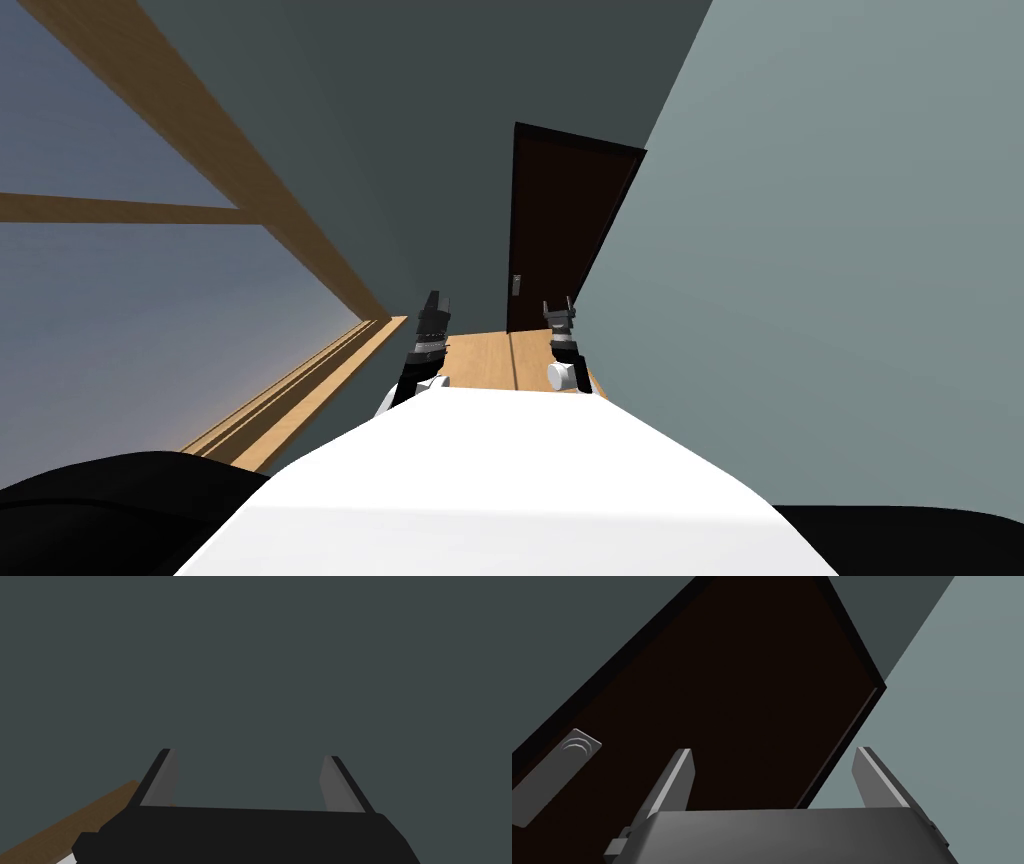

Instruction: Pull the door open

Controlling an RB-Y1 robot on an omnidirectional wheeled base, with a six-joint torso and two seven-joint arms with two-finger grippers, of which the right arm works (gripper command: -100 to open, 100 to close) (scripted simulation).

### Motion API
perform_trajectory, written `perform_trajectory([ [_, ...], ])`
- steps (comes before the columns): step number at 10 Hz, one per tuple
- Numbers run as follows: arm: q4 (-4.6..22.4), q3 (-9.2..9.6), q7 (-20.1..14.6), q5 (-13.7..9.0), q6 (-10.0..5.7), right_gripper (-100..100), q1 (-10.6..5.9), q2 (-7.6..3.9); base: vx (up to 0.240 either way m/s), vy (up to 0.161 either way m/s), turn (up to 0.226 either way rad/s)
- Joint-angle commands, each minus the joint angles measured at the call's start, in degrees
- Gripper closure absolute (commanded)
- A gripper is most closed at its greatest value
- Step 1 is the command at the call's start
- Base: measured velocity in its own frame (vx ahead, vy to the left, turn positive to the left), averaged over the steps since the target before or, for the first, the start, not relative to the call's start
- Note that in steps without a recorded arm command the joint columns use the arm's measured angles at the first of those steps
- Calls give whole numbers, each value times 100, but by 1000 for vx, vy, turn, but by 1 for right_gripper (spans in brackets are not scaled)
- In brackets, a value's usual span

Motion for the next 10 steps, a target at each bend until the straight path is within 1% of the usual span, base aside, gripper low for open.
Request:
perform_trajectory([
  [1, 174, 117, -240, -134, 27, -100, -111, -84, 107, 30, -51],
  [10, 1434, 754, -1555, -908, 97, -100, -933, -543, 98, 45, -46],
])
